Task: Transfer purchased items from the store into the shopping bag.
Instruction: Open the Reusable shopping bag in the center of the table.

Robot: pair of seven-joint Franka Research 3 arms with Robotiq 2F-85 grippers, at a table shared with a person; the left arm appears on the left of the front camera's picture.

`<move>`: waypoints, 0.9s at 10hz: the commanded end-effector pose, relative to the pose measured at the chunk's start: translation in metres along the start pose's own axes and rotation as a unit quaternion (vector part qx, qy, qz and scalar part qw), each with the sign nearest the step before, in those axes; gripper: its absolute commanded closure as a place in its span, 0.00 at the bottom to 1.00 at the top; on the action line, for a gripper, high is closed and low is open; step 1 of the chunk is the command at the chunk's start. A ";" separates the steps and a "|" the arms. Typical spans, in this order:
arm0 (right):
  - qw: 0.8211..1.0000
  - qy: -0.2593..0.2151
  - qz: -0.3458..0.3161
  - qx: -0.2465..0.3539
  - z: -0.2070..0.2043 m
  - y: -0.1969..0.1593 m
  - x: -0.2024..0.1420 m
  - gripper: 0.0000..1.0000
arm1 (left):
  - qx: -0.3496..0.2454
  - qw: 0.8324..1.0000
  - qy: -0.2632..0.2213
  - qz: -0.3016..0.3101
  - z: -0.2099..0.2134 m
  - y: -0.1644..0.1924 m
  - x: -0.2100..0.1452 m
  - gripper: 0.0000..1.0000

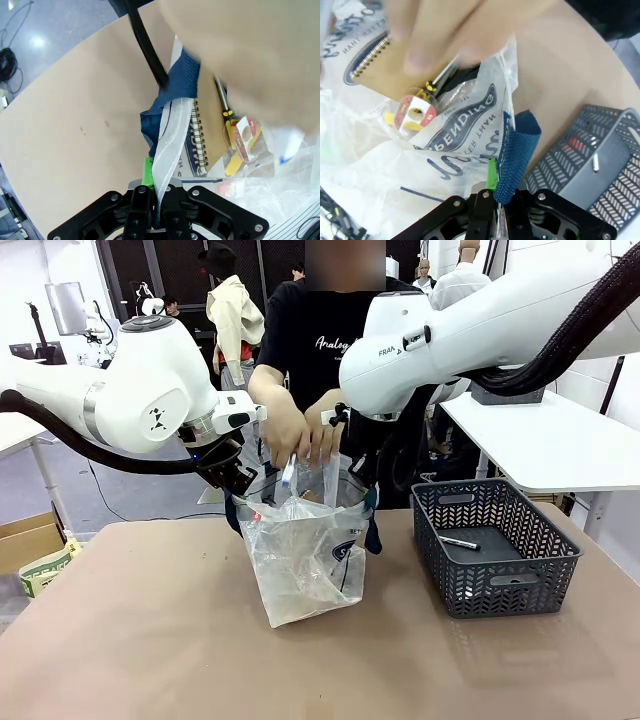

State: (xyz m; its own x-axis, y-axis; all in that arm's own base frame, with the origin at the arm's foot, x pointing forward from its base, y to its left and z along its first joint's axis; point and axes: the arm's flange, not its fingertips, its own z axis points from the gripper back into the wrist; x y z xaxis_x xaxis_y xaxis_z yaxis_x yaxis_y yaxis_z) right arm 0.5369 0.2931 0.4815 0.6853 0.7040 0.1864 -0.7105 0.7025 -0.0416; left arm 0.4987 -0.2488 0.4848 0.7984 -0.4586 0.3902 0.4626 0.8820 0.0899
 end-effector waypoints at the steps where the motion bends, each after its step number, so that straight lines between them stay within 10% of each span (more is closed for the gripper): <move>1: 1.000 0.019 -0.009 -0.019 0.003 0.000 0.002 1.00 | 0.002 1.000 -0.001 -0.003 0.001 -0.001 0.000 1.00; 9: 0.999 0.023 -0.033 -0.025 0.016 -0.010 0.003 1.00 | 0.002 1.000 -0.001 -0.003 0.001 -0.001 0.000 1.00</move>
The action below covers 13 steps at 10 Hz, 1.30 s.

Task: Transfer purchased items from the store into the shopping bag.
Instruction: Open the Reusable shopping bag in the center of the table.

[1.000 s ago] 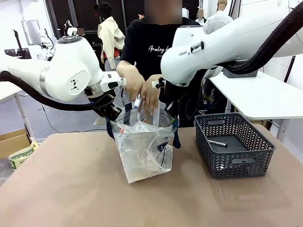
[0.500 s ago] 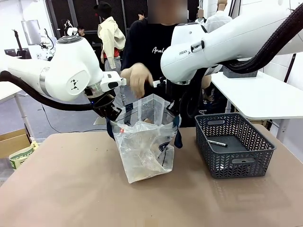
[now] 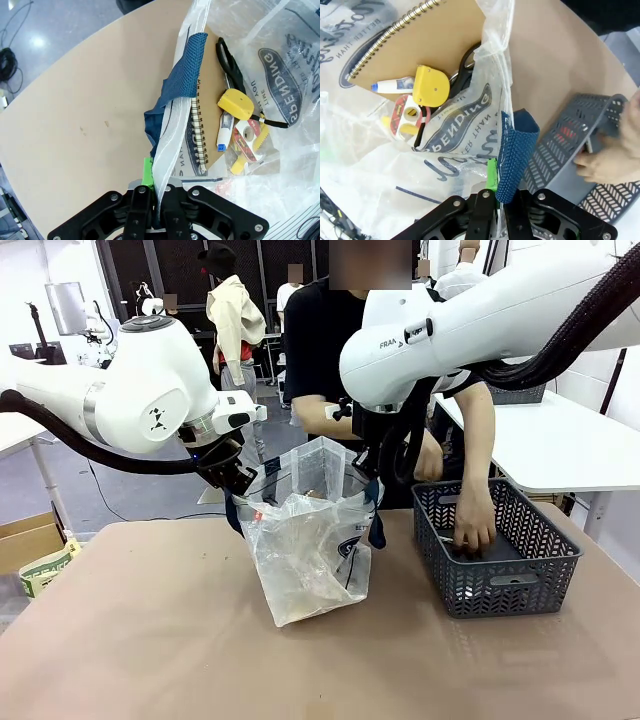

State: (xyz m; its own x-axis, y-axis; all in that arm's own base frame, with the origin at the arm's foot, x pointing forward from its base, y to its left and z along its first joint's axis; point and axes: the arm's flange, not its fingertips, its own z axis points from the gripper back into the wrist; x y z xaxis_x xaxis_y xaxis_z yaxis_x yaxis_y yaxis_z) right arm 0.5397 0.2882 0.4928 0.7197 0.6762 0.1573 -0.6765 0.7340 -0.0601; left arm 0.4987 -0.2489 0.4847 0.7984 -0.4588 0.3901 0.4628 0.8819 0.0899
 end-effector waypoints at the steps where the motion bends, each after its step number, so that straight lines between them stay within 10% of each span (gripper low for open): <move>1: 1.000 0.009 -0.017 -0.012 0.008 -0.006 0.002 1.00 | 0.002 1.000 -0.001 -0.003 0.001 0.000 0.000 1.00; 13: 0.999 0.024 -0.027 -0.012 0.006 -0.019 -0.005 1.00 | 0.002 1.000 -0.001 -0.003 0.001 0.000 0.000 1.00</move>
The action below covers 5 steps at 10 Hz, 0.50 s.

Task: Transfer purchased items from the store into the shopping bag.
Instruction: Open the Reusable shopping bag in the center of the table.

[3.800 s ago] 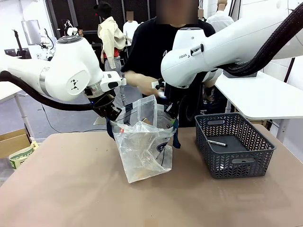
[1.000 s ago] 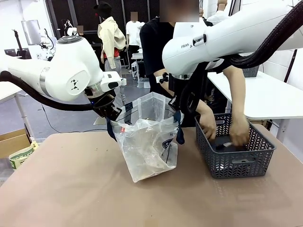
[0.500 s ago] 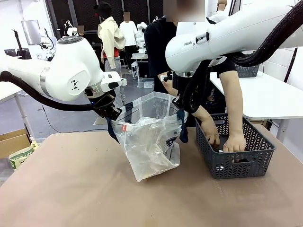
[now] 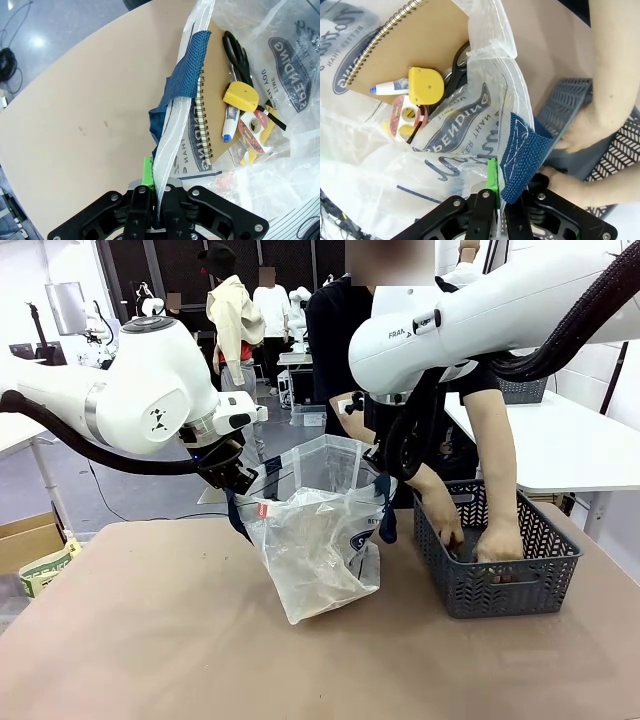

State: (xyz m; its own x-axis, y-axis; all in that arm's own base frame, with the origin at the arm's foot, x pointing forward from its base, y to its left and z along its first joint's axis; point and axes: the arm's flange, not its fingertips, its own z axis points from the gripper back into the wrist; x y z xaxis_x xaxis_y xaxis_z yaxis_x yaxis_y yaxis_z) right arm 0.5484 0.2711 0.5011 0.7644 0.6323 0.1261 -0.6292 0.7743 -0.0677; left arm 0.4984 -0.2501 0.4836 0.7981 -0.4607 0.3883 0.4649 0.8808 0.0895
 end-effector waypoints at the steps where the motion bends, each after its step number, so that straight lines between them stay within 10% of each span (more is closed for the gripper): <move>1: 1.000 0.000 -0.001 0.000 0.000 -0.001 0.000 1.00 | 0.002 1.000 -0.002 -0.002 0.002 0.001 0.000 1.00; 5: 1.000 0.000 -0.001 0.000 0.000 -0.001 0.000 1.00 | 0.002 1.000 -0.002 -0.002 0.002 0.001 0.000 1.00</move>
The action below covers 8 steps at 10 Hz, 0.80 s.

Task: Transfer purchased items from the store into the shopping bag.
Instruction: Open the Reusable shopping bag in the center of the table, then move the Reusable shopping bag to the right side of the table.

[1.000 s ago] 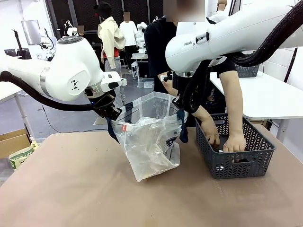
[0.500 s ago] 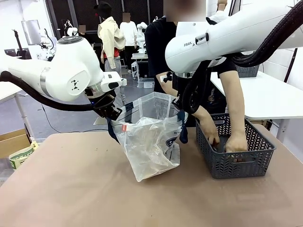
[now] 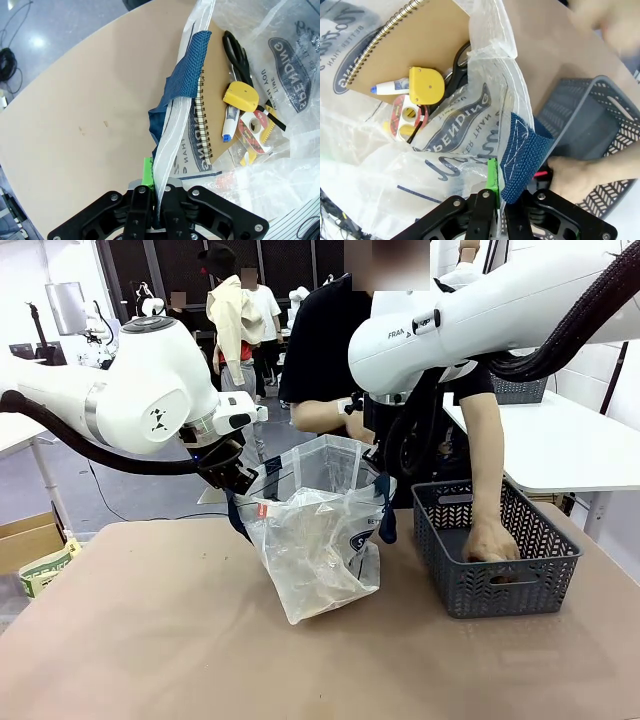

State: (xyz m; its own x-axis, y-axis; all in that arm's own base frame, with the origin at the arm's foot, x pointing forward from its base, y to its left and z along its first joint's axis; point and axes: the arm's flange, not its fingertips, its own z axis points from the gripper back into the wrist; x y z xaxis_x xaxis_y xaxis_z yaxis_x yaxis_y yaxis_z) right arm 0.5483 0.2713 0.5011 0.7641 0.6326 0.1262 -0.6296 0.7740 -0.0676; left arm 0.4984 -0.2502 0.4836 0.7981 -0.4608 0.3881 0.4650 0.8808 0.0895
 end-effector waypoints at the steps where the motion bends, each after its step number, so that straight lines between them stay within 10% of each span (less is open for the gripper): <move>1: 1.000 0.000 -0.001 0.000 0.000 -0.001 0.000 1.00 | 0.002 1.000 -0.002 -0.002 0.002 0.001 0.000 1.00; 8: 1.000 0.000 -0.001 0.000 0.000 -0.001 0.000 1.00 | 0.002 1.000 -0.002 -0.002 0.002 0.001 0.000 1.00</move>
State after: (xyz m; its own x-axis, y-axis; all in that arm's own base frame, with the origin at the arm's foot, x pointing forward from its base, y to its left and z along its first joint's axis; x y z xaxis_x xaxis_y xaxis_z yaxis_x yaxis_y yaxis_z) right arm 0.5483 0.2713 0.5011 0.7641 0.6326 0.1262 -0.6296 0.7740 -0.0676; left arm 0.4984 -0.2502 0.4835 0.7981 -0.4609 0.3881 0.4651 0.8807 0.0895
